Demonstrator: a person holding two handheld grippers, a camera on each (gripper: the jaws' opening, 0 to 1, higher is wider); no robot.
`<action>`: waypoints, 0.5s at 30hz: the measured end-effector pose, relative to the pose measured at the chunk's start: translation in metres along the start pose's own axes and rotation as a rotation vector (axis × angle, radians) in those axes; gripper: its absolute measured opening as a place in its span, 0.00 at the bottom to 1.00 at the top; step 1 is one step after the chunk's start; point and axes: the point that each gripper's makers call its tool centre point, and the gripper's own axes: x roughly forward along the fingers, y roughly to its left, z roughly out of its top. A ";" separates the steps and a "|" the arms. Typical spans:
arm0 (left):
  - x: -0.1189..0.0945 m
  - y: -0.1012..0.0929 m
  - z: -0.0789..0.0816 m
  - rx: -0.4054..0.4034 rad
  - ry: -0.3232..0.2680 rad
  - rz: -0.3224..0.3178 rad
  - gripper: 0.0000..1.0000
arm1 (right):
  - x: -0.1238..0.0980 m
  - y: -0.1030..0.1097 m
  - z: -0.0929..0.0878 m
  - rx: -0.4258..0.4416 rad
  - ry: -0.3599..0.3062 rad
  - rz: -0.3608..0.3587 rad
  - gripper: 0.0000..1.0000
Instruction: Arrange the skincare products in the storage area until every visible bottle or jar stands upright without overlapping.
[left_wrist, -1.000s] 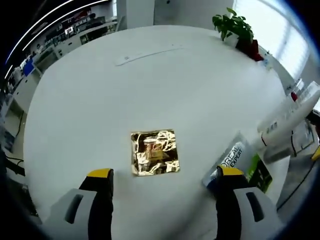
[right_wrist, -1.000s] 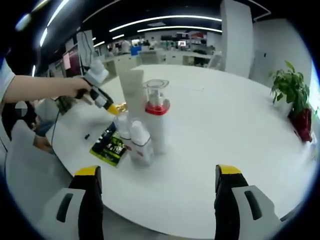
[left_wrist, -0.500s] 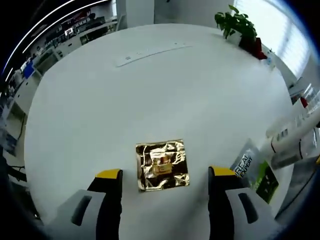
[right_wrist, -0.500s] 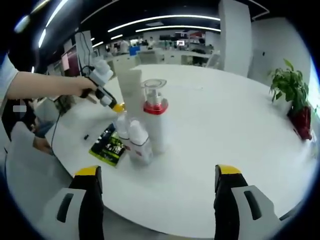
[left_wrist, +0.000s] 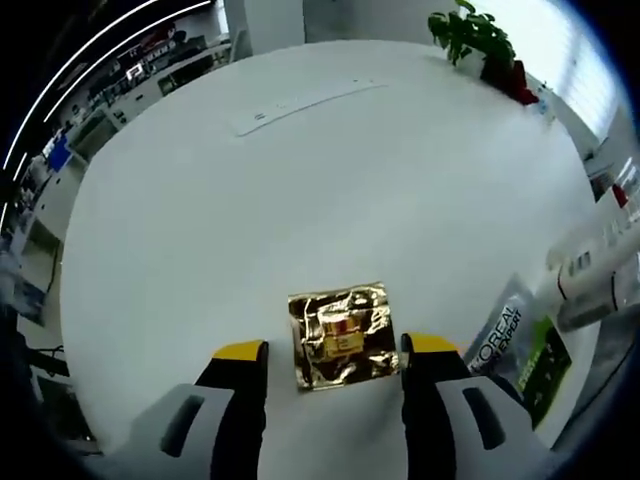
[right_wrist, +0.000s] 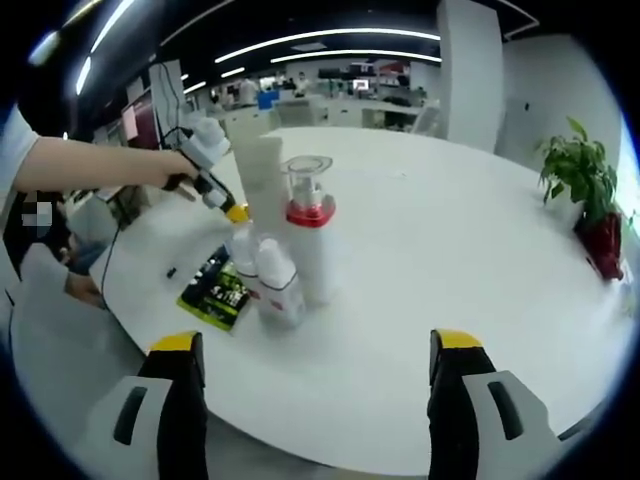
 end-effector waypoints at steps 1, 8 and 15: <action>0.000 0.000 0.000 0.002 0.000 0.001 0.54 | 0.000 0.000 0.000 -0.001 0.000 0.001 0.92; -0.003 -0.004 0.000 0.018 -0.004 0.001 0.41 | 0.001 0.000 -0.001 0.000 0.003 0.001 0.92; -0.011 -0.005 0.002 0.013 -0.022 0.014 0.39 | 0.001 -0.001 0.000 0.000 0.001 0.000 0.92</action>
